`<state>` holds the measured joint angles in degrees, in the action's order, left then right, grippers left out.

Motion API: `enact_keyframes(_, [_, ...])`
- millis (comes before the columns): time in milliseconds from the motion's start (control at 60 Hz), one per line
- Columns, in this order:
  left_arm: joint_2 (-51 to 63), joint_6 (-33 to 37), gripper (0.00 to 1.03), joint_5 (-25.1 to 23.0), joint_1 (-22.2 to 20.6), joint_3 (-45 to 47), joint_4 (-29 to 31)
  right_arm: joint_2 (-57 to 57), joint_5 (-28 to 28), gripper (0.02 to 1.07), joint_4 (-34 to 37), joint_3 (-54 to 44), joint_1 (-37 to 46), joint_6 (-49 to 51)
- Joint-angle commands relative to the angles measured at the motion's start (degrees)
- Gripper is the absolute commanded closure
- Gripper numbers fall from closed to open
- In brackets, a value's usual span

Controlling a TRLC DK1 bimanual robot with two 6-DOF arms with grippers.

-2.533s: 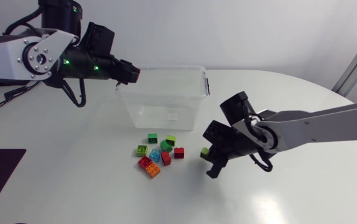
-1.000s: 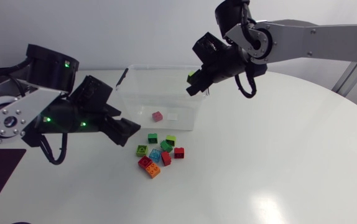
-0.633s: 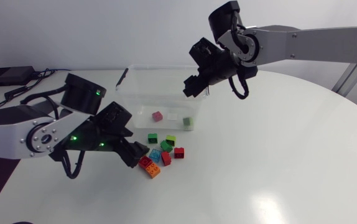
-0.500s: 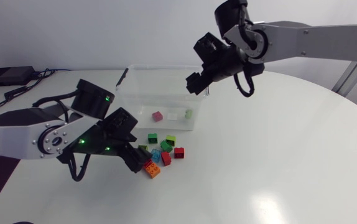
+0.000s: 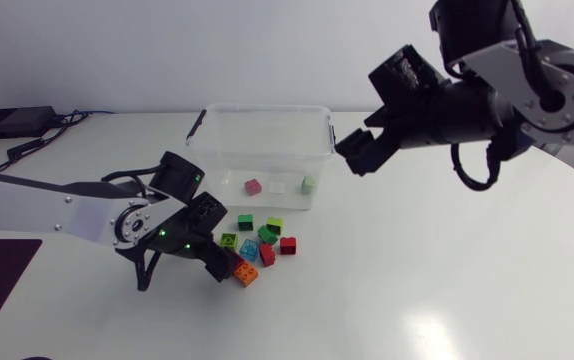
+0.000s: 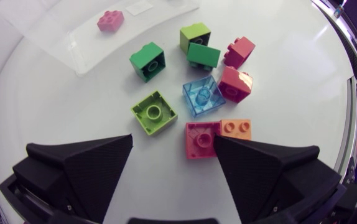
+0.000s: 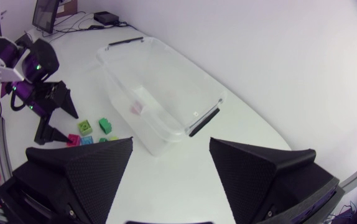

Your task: Place the duplo bricks in the container

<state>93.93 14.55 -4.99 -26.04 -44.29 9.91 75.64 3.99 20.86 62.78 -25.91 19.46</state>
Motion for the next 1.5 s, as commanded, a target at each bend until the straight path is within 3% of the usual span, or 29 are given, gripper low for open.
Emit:
enact_keyframes(0, [2.0,-2.9,0.17,0.6,0.0,-2.6,-0.8,-2.1,-0.4,0.17,-1.1,-4.9,-0.8,-1.3])
enact_keyframes(350, [5.0,-7.2,0.17,3.0,0.6,-5.6,-1.6,-5.8,-0.4,0.17,-4.3,-15.3,-1.1,-1.5])
enact_keyframes(783, [7.8,-11.0,0.27,6.2,0.3,-6.7,-2.7,-8.1,-0.4,0.17,-5.7,-19.8,-1.1,-2.1])
enact_keyframes(850, [8.1,-11.6,0.41,6.2,0.2,-6.8,-2.7,-8.2,-0.4,0.17,-5.7,-20.3,-1.4,-2.2])
enact_keyframes(950, [8.4,-11.8,0.53,6.2,0.0,-6.8,-2.7,-7.4,-0.4,0.17,-6.6,-21.5,-3.0,-2.5])
enact_keyframes(983, [8.7,-12.0,0.65,6.2,0.0,-7.1,-2.8,-6.1,-0.4,0.17,-7.6,-22.2,-4.3,-2.5])
enact_keyframes(1200, [8.5,-11.4,0.71,6.2,-0.5,-5.8,-4.2,2.0,1.7,0.17,-10.4,-21.1,-7.8,-0.8])
enact_keyframes(1483, [-0.2,-8.7,0.71,5.3,0.5,-2.9,-3.1,11.7,4.6,0.17,-12.8,-17.2,-8.5,3.0])
